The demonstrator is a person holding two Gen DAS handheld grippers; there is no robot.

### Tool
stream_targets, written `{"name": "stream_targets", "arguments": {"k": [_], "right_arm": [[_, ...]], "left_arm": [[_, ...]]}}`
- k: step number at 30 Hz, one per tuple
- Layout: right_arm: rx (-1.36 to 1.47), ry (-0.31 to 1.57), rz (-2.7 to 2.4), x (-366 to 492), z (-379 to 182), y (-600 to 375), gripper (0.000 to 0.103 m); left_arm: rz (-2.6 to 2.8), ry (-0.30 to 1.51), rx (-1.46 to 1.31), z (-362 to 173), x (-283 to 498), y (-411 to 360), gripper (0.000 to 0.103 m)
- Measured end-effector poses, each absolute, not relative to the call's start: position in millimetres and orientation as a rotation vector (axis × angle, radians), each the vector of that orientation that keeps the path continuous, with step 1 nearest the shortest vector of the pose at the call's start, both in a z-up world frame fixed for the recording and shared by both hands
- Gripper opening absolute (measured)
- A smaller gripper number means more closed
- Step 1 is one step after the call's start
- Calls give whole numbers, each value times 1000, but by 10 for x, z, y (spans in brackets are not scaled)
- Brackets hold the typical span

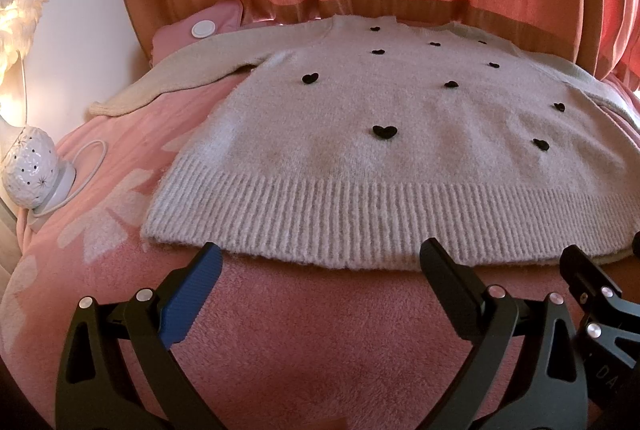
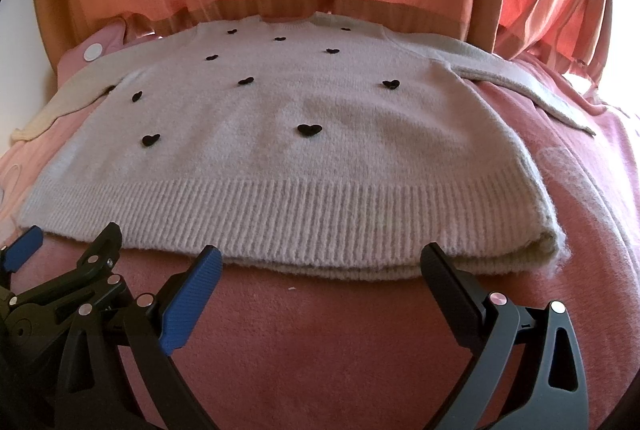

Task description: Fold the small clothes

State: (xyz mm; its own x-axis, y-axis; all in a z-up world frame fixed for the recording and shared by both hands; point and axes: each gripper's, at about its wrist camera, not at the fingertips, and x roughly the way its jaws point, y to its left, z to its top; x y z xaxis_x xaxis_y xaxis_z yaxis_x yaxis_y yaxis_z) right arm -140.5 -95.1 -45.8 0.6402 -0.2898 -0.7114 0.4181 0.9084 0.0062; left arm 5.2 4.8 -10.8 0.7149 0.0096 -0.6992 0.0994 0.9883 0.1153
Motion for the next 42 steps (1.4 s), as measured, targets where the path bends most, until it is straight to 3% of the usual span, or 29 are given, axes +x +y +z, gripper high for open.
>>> {"name": "stream_targets", "arguments": {"k": [42], "right_arm": [[197, 795, -394, -1393, -537, -968, 98]], "left_arm": [[-42, 793, 150, -178, 57, 105, 97]]}}
